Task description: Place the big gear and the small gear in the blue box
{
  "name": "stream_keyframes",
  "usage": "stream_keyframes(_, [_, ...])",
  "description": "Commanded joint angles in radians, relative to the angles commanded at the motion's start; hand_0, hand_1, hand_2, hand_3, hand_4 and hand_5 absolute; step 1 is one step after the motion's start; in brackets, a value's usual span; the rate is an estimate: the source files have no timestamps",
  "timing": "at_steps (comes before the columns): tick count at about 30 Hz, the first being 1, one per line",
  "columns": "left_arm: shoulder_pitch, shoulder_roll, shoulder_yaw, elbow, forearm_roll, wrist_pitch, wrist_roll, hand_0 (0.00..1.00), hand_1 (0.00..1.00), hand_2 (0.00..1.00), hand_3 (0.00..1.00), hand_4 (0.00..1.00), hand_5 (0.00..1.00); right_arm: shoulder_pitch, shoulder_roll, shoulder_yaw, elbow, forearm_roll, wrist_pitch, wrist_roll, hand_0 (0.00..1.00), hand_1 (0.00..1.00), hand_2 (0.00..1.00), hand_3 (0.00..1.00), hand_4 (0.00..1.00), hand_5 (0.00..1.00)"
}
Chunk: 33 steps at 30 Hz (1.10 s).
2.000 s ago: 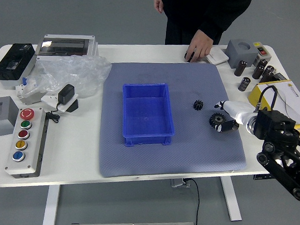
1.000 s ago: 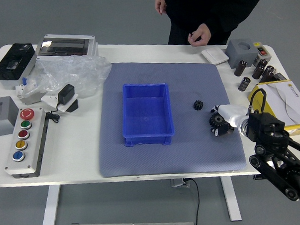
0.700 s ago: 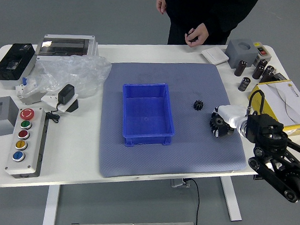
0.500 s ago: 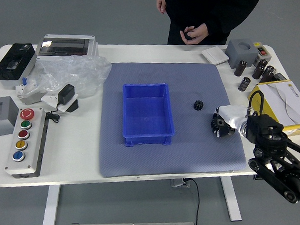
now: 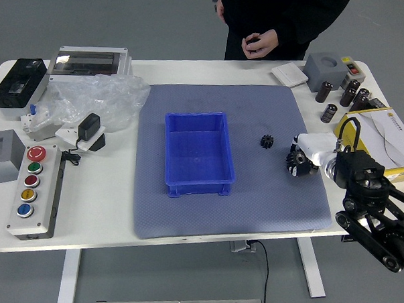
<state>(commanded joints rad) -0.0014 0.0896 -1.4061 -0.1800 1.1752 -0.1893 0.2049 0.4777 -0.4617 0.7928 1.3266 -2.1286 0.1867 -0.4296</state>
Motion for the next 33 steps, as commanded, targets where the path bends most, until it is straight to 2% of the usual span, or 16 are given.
stream_keyframes(12, [0.0,-0.001,-0.003,0.0,0.001,0.0,0.0,0.806,0.831,0.825,0.852,0.683,0.256,-0.001,-0.001,0.018,0.018,0.004,-0.011,0.0,0.324,0.394,0.422,0.556,0.551,0.209])
stream_keyframes(20, [0.001,0.0,-0.004,0.0,0.001,0.0,0.0,0.806,0.831,0.825,0.852,0.683,0.256,-0.002,-0.005,0.041,0.055,-0.001,-0.012,-0.006,0.323,0.39,0.419,0.551,0.538,0.192])
stream_keyframes(24, [0.0,0.0,-0.005,0.0,0.001,0.0,-0.001,0.806,0.831,0.825,0.852,0.683,0.255,-0.002,-0.007,0.053,0.088,-0.002,-0.009,-0.012,0.325,0.389,0.417,0.552,0.529,0.185])
stream_keyframes(33, [0.0,0.0,-0.008,0.0,0.004,0.001,-0.001,0.806,0.831,0.825,0.851,0.683,0.255,0.011,-0.005,0.065,0.216,-0.003,0.007,-0.031,0.327,0.388,0.415,0.552,0.519,0.182])
